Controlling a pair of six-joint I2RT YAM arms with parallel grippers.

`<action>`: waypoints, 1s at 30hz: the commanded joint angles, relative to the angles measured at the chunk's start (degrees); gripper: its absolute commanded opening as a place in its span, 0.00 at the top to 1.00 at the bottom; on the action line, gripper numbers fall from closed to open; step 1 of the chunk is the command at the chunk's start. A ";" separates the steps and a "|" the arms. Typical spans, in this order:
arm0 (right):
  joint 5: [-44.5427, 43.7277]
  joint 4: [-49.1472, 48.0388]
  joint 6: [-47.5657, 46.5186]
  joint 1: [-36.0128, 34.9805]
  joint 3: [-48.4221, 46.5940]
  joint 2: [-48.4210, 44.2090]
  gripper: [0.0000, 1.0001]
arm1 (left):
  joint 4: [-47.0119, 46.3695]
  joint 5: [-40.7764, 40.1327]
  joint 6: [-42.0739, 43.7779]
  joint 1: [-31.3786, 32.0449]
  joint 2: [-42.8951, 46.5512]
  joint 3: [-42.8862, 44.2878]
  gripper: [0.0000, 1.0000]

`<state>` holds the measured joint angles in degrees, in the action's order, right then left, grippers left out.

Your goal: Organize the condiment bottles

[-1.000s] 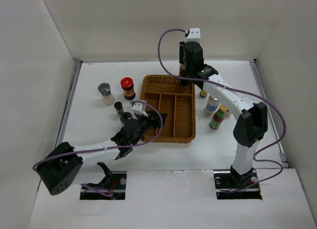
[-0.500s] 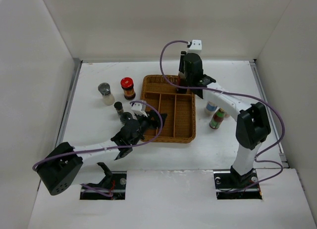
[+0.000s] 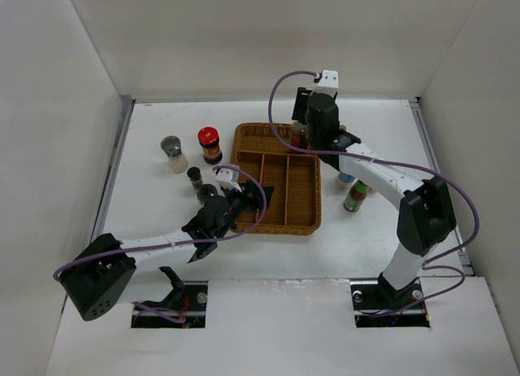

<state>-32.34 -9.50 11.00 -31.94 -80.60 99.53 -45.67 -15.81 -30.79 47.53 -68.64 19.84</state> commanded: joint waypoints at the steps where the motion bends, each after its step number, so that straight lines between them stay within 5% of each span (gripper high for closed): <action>1: -0.27 -2.90 0.69 -0.35 0.09 -4.77 0.37 | -3.02 0.70 -0.94 -0.29 0.70 -0.15 0.32; 17: 0.17 -2.19 1.30 -1.41 8.77 -17.07 0.28 | -3.55 0.70 -1.12 -0.29 0.44 -0.23 0.33; 20: -0.70 -1.06 2.44 -1.41 14.83 -23.22 0.34 | -3.11 0.78 -1.12 -0.03 0.17 0.12 0.33; 25: -7.28 6.05 7.00 -0.79 25.47 -34.99 0.71 | -3.20 0.78 -1.29 -0.29 0.09 0.03 0.33; 28: -13.34 11.93 7.80 -0.97 29.79 -41.06 0.70 | -3.55 0.78 -1.21 0.06 0.88 -0.15 0.33; 30: -17.48 17.99 8.94 -1.06 31.11 -43.79 0.56 | -3.55 0.78 -1.29 -0.20 0.53 -0.15 0.33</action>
<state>-41.67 0.16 17.58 -32.97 -50.94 58.57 -45.67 -15.79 -31.40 47.53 -68.77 19.84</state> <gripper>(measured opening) 0.400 0.673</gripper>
